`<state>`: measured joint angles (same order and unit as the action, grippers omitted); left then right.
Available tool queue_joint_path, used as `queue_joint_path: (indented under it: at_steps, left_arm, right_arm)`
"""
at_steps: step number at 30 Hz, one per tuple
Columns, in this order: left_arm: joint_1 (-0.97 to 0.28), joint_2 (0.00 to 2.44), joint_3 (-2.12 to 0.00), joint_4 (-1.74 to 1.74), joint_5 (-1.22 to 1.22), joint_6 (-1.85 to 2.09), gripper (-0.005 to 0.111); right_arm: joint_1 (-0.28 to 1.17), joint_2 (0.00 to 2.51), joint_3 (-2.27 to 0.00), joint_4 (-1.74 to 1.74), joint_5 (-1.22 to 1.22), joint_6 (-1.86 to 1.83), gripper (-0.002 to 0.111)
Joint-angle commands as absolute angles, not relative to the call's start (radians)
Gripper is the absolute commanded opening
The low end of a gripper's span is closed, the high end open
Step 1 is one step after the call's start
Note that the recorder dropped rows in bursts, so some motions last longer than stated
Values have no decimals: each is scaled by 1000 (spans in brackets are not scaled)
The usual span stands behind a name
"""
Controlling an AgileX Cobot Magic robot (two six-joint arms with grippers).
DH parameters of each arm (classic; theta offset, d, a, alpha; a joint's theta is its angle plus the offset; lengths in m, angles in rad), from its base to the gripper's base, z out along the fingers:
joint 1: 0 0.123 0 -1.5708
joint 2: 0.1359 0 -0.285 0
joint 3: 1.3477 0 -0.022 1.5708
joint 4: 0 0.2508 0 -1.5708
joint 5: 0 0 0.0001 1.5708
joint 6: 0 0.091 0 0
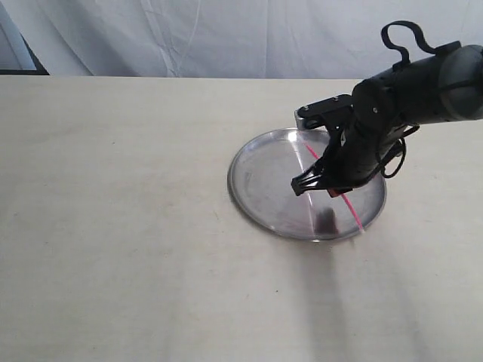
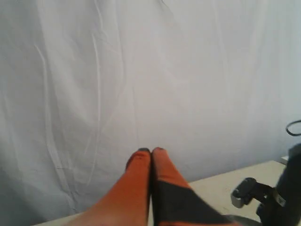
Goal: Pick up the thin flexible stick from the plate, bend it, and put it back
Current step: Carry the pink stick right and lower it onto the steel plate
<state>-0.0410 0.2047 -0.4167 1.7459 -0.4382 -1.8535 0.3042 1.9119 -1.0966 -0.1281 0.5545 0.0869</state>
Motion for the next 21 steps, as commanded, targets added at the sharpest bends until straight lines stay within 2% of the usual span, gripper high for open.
queue_joint_path:
  at_steps: [1,8,21]
  left_arm:
    - [-43,193,-424,1744,-328,-1861,0]
    - [-43,193,-424,1744,-294,-1861,0]
    - [-43,193,-424,1744,-343,-1861,0]
  right_arm:
    - [298,1927,-1101,-119,460,82,0]
    - [298,1929,-1101,-121,342,82,0]
    - [298,1929,-1101,-119,378,82,0]
